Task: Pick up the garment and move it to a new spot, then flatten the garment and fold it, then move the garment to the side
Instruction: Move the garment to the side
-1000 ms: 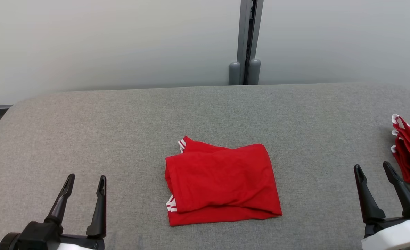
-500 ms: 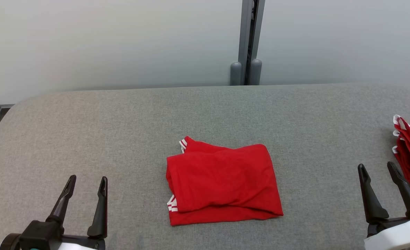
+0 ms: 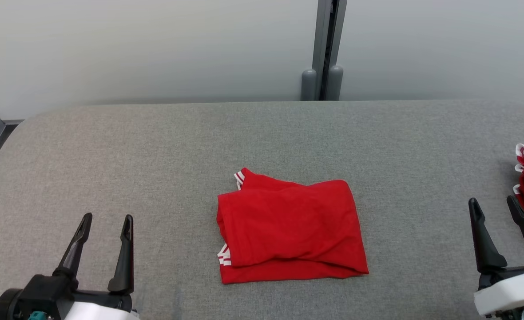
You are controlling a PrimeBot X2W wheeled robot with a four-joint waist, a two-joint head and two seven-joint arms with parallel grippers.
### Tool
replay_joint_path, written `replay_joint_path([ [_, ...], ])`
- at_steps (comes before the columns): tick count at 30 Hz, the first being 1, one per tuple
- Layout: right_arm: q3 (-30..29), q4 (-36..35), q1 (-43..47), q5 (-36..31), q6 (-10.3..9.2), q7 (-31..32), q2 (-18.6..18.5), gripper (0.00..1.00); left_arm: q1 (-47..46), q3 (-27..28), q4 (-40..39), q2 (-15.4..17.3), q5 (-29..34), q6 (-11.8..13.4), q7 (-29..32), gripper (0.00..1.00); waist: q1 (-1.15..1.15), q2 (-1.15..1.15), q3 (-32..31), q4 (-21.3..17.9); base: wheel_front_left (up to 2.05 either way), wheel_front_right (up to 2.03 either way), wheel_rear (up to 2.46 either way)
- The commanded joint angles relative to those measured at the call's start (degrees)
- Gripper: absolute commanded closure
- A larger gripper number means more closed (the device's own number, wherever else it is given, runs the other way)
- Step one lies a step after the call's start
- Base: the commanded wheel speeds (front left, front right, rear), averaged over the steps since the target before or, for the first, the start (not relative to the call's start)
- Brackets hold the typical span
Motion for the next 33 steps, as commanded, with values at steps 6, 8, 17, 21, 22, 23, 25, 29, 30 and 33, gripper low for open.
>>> replay_joint_path([
  [6,2.7,7.1,-5.0,2.3,0.04,-0.6,-0.9,0.0,-4.4,-0.1,0.6,0.3,-0.5,-0.6,-1.1,0.0,0.0,0.0,2.6,2.5,0.0,0.0,0.0],
  [8,4.3,10.9,-6.5,3.2,0.04,-1.3,-0.8,0.0,-5.7,-0.4,1.0,0.2,-0.5,-0.9,-1.3,0.0,0.0,0.0,3.1,3.5,0.0,0.0,0.0],
  [17,10.7,28.5,-15.2,8.0,0.04,-4.8,1.2,0.0,-12.2,-2.0,2.8,-0.8,-0.9,-2.9,-2.9,0.0,0.0,0.0,8.7,8.5,0.0,0.0,0.0],
  [21,12.8,35.6,-18.0,9.6,0.04,-5.2,2.0,0.0,-14.3,-2.2,4.3,-0.8,-0.8,-3.5,-3.8,0.0,0.0,0.0,9.6,10.1,0.0,0.0,0.0],
  [22,13.3,37.0,-18.8,9.9,0.04,-5.6,2.0,0.0,-14.7,-2.3,4.6,-0.8,-0.8,-3.7,-4.0,0.0,0.0,0.0,9.8,10.4,0.0,0.0,0.0],
  [23,14.0,38.3,-19.5,10.7,0.04,-5.4,2.1,0.0,-15.0,-2.2,4.8,-0.8,-0.8,-3.8,-4.2,0.0,0.0,0.0,9.9,10.5,0.0,0.0,0.0],
  [25,15.9,40.8,-20.1,11.5,0.04,-4.0,2.0,0.0,-15.1,-1.8,5.3,-0.7,-0.9,-3.7,-4.5,0.0,0.0,0.0,10.0,10.6,0.0,0.0,0.0],
  [29,19.6,43.7,-21.6,13.7,0.04,-2.4,1.6,0.0,-15.4,-1.4,6.0,-0.7,-0.9,-3.6,-5.0,0.0,0.0,0.0,10.3,10.4,0.0,0.0,0.0],
  [30,20.6,44.2,-22.0,14.6,0.06,-1.5,1.6,0.46,-15.5,-1.5,6.2,-0.7,-0.9,-3.7,-5.1,0.0,0.0,0.0,10.4,10.4,0.0,0.0,0.0],
  [33,23.5,45.1,-22.8,16.9,0.08,0.2,0.3,1.0,-16.2,-1.4,6.7,-0.5,-0.8,-3.8,-5.3,0.0,0.0,0.0,10.5,10.0,0.0,0.0,0.0],
])
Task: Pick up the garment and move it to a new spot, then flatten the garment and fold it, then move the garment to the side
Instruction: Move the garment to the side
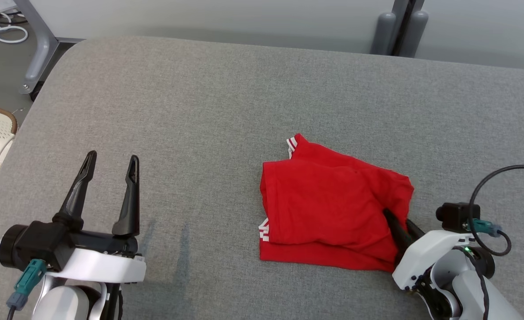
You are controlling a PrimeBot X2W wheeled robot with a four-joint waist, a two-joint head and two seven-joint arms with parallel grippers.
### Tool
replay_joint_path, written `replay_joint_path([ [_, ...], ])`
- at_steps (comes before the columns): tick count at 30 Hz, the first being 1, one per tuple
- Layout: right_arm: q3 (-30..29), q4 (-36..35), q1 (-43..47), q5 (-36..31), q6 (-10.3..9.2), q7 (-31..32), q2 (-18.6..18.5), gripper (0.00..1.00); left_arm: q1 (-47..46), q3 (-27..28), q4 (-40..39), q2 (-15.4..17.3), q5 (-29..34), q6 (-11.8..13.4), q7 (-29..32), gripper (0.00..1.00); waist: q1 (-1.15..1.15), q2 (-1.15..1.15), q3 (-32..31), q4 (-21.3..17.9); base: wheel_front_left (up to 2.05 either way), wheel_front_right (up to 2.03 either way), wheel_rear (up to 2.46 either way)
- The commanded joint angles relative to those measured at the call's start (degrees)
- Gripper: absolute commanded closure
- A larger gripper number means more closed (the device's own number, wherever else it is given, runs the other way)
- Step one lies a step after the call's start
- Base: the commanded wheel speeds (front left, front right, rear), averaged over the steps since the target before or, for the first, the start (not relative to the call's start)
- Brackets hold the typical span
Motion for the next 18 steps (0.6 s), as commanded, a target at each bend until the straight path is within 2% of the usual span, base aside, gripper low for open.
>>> replay_joint_path([
  [1,1.3,1.4,1.1,0.6,0.08,1.1,-0.4,1.0,-1.4,0.2,0.1,0.2,0.2,-0.3,-0.4,0.0,0.0,0.0,0.0,-0.3,0.0,0.0,0.0],
  [9,1.4,-1.6,0.8,-0.8,-0.07,-0.9,-5.9,1.0,-0.5,0.1,-0.1,0.9,0.6,-0.2,-0.6,0.0,0.0,0.0,-0.2,-3.6,0.0,0.0,0.0],
  [18,-2.4,-12.1,5.1,-6.6,0.07,2.9,-12.2,1.0,0.2,0.7,-2.1,2.3,0.7,0.4,0.3,0.0,0.0,0.0,0.7,-12.7,0.0,0.0,0.0],
])
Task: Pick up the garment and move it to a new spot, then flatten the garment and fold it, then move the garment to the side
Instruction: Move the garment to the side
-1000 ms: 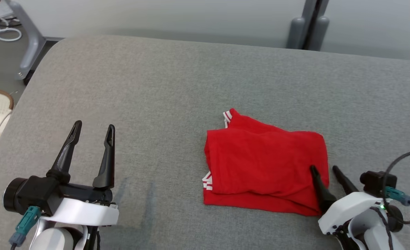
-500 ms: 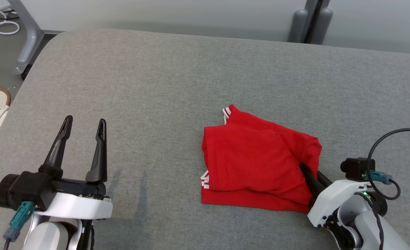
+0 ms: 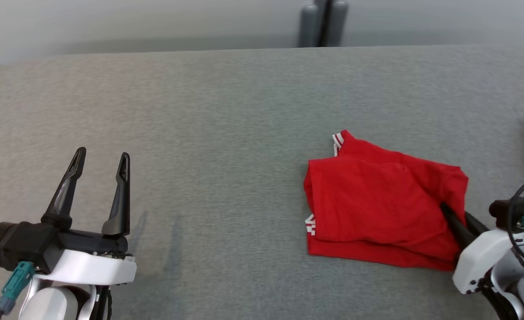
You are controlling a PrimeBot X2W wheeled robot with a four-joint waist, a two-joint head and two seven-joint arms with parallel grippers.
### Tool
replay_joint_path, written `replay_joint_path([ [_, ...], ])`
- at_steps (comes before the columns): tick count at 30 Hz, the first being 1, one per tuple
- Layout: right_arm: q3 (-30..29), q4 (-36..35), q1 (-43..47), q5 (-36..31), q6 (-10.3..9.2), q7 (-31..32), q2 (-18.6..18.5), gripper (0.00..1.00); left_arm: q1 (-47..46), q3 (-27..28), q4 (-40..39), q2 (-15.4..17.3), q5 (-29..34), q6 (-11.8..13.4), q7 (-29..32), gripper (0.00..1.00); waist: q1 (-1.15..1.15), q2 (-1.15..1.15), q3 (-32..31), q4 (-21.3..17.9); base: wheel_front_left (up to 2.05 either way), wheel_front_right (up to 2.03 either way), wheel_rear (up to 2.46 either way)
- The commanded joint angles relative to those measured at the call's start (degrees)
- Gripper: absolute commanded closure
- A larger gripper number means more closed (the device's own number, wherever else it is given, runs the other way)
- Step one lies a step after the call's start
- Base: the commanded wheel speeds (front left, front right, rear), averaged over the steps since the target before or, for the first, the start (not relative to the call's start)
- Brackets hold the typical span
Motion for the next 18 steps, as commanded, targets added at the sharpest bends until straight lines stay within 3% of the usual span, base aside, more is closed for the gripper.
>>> replay_joint_path([
  [1,-1.1,-3.1,1.2,-1.3,0.0,1.4,-1.2,1.0,0.1,0.4,-0.8,0.6,0.5,0.5,0.2,0.0,0.0,0.0,0.9,-4.8,0.0,0.0,0.0],
  [9,-1.8,-17.0,0.2,-4.7,0.0,7.6,-6.0,1.0,-1.6,0.2,-4.1,2.2,1.3,0.5,2.2,0.0,0.0,0.0,4.7,-13.4,0.0,0.0,0.0],
  [18,-4.7,-25.3,-6.1,-5.7,-0.01,11.9,-14.3,1.0,-3.8,0.5,-7.1,4.9,2.3,0.5,5.0,0.0,0.0,0.0,10.8,-19.2,0.0,0.0,0.0],
])
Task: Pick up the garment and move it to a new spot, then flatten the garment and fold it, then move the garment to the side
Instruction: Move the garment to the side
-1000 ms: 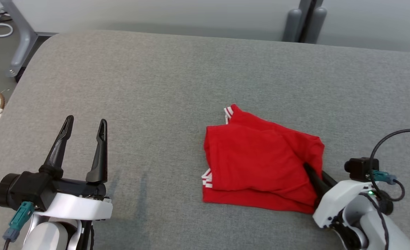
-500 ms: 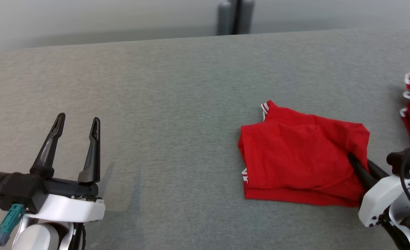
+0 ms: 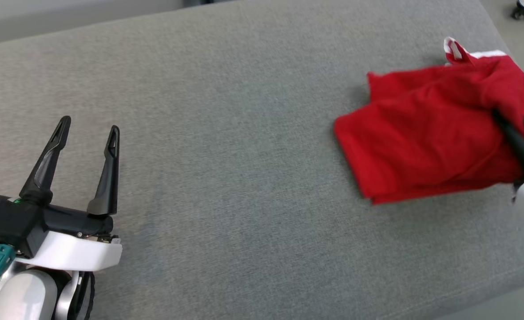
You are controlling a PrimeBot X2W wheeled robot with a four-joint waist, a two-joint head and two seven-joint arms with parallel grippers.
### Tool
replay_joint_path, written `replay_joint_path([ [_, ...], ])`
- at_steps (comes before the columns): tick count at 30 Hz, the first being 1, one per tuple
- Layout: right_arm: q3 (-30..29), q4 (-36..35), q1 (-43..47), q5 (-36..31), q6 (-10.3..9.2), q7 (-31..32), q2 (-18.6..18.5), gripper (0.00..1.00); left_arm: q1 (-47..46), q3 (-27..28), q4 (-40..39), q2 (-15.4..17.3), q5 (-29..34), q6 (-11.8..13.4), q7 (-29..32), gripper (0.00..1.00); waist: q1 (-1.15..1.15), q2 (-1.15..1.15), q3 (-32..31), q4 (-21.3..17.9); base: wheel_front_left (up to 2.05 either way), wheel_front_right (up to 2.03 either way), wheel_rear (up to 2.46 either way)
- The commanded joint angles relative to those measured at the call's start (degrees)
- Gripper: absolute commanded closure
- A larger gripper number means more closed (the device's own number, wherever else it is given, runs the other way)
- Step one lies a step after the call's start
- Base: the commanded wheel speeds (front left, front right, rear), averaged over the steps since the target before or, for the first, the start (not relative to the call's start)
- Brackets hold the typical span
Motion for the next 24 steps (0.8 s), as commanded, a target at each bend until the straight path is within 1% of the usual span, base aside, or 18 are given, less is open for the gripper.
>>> replay_joint_path([
  [1,-1.2,-0.6,-1.6,-0.6,-0.01,0.9,-2.3,1.0,-1.3,0.3,-0.7,1.0,0.6,-0.1,0.4,0.0,0.0,0.0,3.6,-3.1,0.0,0.0,0.0],
  [3,-2.5,-0.6,-3.0,0.3,-0.01,1.3,-3.6,1.0,-1.6,0.3,-1.2,1.4,0.7,-0.2,0.9,0.0,0.0,0.0,4.7,-3.7,0.0,0.0,0.0],
  [5,-3.1,-0.2,-4.3,-0.3,-0.02,1.2,-6.5,1.0,-2.2,0.2,-1.6,1.9,0.9,-0.4,1.4,0.0,0.0,0.0,5.7,-4.2,0.0,0.0,0.0],
  [7,-3.3,0.9,-5.7,-0.4,-0.02,0.7,-8.6,1.0,-2.4,0.3,-2.1,2.5,1.0,-0.5,1.8,0.0,0.0,0.0,6.7,-4.6,0.0,0.0,0.0],
  [8,-3.2,1.7,-6.5,-0.8,-0.02,0.2,-10.0,1.0,-2.5,0.3,-2.4,2.7,1.1,-0.4,2.0,0.0,0.0,0.0,7.3,-4.7,0.0,0.0,0.0],
  [11,-5.0,6.3,-8.9,-1.8,-0.02,-1.0,-11.7,1.0,-3.2,0.1,-3.2,3.2,1.4,-0.6,2.6,0.0,0.0,0.0,9.0,-4.7,0.0,0.0,0.0],
  [12,-5.6,7.7,-9.9,-2.1,-0.02,-1.7,-11.4,1.0,-3.6,0.1,-3.5,3.5,1.5,-0.7,2.8,0.0,0.0,0.0,9.6,-4.6,0.0,0.0,0.0],
  [13,-5.6,7.7,-9.9,-2.1,-0.02,-1.7,-11.4,1.0,-3.6,0.1,-3.5,3.5,1.5,-0.7,2.8,0.0,0.0,0.0,9.6,-4.6,0.0,0.0,0.0],
  [17,-7.3,14.2,-13.9,-3.0,-0.02,-4.5,-8.3,1.0,-4.4,0.1,-4.3,4.1,1.6,-0.8,3.5,0.0,0.0,0.0,12.1,-4.5,0.0,0.0,0.0],
  [18,-8.1,16.0,-14.7,-4.1,-0.02,-5.1,-7.7,1.0,-4.8,0.1,-4.5,4.2,1.6,-0.8,3.6,0.0,0.0,0.0,12.6,-4.4,0.0,0.0,0.0],
  [19,-8.8,17.8,-15.3,-5.0,-0.02,-5.8,-6.9,0.93,-5.1,0.1,-4.7,4.4,1.7,-0.9,3.7,0.0,0.0,0.0,13.1,-4.3,0.0,0.0,0.0],
  [20,-9.5,19.1,-16.4,-5.3,-0.02,-7.1,-5.6,0.77,-5.2,0.0,-4.8,4.4,1.8,-1.0,3.8,0.0,0.0,0.0,13.5,-4.2,0.0,0.0,0.0],
  [21,-10.1,20.6,-17.3,-6.6,-0.01,-8.2,-4.8,0.67,-5.4,-0.2,-4.9,4.4,1.8,-1.1,3.8,0.0,0.0,0.0,14.0,-4.0,0.0,0.0,0.0],
  [23,-11.7,23.6,-18.6,-8.5,-0.02,-10.4,-3.3,0.0,-6.1,-0.4,-4.9,4.5,1.9,-1.1,4.0,0.0,0.0,0.0,14.8,-3.6,0.0,0.0,0.0],
  [24,-12.8,25.0,-19.2,-9.8,-0.02,-11.4,-2.6,0.0,-6.3,-0.5,-4.9,4.5,2.0,-1.1,3.9,0.0,0.0,0.0,15.1,-3.4,0.0,0.0,0.0],
])
